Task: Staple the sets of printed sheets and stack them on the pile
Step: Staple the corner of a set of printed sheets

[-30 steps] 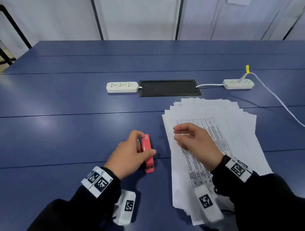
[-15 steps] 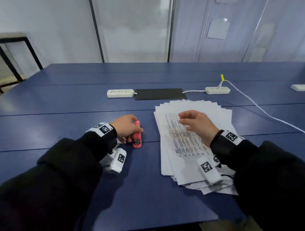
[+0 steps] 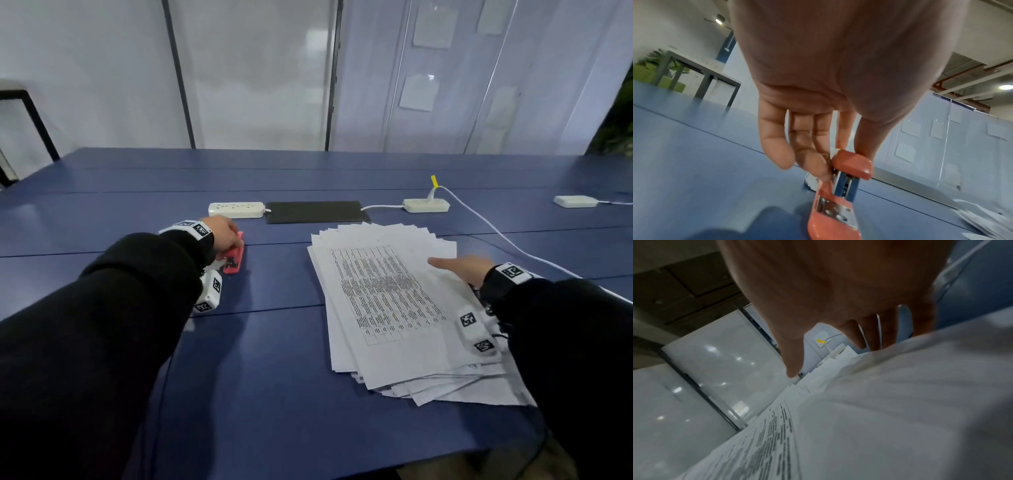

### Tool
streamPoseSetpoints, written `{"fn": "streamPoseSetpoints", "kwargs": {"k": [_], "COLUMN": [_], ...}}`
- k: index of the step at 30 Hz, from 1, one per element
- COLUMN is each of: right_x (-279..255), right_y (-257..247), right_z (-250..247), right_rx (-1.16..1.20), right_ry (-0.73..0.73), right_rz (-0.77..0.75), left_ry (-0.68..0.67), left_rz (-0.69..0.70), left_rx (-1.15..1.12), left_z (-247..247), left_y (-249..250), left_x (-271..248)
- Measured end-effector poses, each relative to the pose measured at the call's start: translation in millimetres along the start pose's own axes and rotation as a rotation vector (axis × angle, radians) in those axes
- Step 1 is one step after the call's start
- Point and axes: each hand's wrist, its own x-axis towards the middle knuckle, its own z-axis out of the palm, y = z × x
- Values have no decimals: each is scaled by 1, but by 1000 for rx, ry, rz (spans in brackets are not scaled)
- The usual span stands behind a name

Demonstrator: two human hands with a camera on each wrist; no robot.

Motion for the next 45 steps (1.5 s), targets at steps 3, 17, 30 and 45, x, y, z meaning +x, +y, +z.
{"fn": "streamPoseSetpoints", "kwargs": {"k": [3,17,30,45], "right_x": [1,-33,5,-27], "right_y": [-4,-49,-45,-60], "right_z": [4,75,148,118], "right_rx": [0,-155,120,163], "right_ry": [-61,-133,-388,-289], "right_rz": [6,-207,-308,-305], "left_ry": [12,-297,-222,-345], "left_rz": [-38,59,105,164], "left_rx": [-55,-151,-334,-329], "left_z": [-7,57,42,59], "left_y": [-20,36,-41,-21], "left_x": [2,-132,-119,-78]}}
